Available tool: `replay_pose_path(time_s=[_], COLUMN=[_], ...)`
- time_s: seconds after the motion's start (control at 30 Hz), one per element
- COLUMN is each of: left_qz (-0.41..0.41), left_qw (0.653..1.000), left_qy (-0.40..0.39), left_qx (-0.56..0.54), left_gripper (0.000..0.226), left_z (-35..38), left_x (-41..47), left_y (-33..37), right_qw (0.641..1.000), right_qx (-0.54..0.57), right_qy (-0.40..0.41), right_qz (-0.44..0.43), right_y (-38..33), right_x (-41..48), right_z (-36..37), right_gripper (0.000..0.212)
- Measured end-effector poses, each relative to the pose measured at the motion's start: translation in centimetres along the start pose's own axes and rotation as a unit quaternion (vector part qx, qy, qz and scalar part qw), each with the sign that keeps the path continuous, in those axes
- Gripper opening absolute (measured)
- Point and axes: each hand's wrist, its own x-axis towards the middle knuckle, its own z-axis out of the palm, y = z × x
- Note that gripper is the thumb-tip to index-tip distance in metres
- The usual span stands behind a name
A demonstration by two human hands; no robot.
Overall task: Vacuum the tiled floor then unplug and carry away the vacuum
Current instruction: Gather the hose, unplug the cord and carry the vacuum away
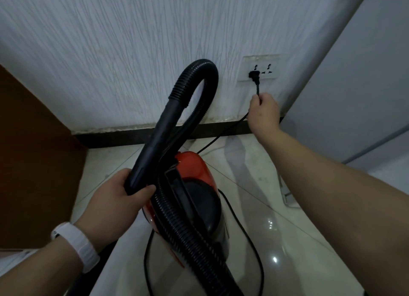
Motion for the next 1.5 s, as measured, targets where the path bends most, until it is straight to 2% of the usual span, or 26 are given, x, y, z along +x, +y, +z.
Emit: replay_pose_path(time_s=[0.1,0.2,0.37,0.43,0.53,0.6,0.73,0.83,0.93,1.1,1.3,1.37,1.43,1.5], left_qz=[0.003,0.005,0.002,0.002,0.000,0.000,-0.006,-0.011,-0.014,-0.002,0.004,0.004,0.004,0.003], left_qw=[1.000,1.000,1.000,1.000,0.999,0.999,0.999,0.997,0.998,0.999,0.999,0.999,0.999,0.999], left_qy=[0.000,-0.004,0.001,0.010,0.025,0.032,0.047,0.071,0.061,0.052,0.043,0.035,0.029,0.026], left_qx=[0.002,-0.009,-0.018,-0.024,-0.037,-0.040,-0.022,-0.011,-0.001,-0.004,-0.029,-0.034,-0.037,-0.043], left_gripper=[0.013,0.013,0.017,0.020,0.019,0.018,0.021,0.020,0.017,0.016,0.015,0.016,0.016,0.016], left_z=[0.2,0.2,-0.3,-0.9,-2.3,-3.2,-4.9,-6.3,-6.9,-6.9,-6.7,-6.5,-6.4,-6.2], left_x=[0.3,0.4,0.6,0.6,0.5,0.2,0.2,0.7,1.1,1.3,1.5,1.6,1.7,1.7], left_y=[0.0,0.1,0.0,-0.2,-0.4,-0.5,-1.6,-2.8,-4.0,-4.9,-5.1,-5.1,-5.1,-5.1], right_qw=[0.999,0.985,0.959,0.932,0.855,0.812,0.785,0.783,0.777,0.727,0.702,0.695,0.699,0.720], right_qx=[-0.038,-0.089,-0.071,-0.097,-0.207,-0.249,-0.268,-0.269,-0.277,-0.313,-0.336,-0.341,-0.338,-0.322], right_qy=[-0.002,-0.119,-0.208,-0.280,-0.377,-0.402,-0.396,-0.398,-0.414,-0.475,-0.492,-0.508,-0.530,-0.542], right_qz=[-0.037,-0.091,-0.177,-0.207,-0.290,-0.342,-0.394,-0.395,-0.385,-0.384,-0.389,-0.379,-0.340,-0.291], right_y=[-0.5,-0.4,-3.1,-4.5,-6.1,-7.2,-8.7,-9.3,-9.2,-9.3,-10.5,-10.6,-10.3,-9.9], right_x=[-1.9,-6.0,-8.9,-9.4,-10.6,-11.7,-13.8,-14.8,-15.5,-16.8,-16.9,-17.1,-17.4,-17.7], right_z=[-0.6,0.0,0.5,0.8,2.0,3.0,4.6,5.3,5.4,5.1,3.2,2.4,1.8,1.5], right_gripper=[0.028,0.027,0.030,0.030,0.026,0.026,0.030,0.029,0.029,0.026,0.012,0.027,0.032,0.028])
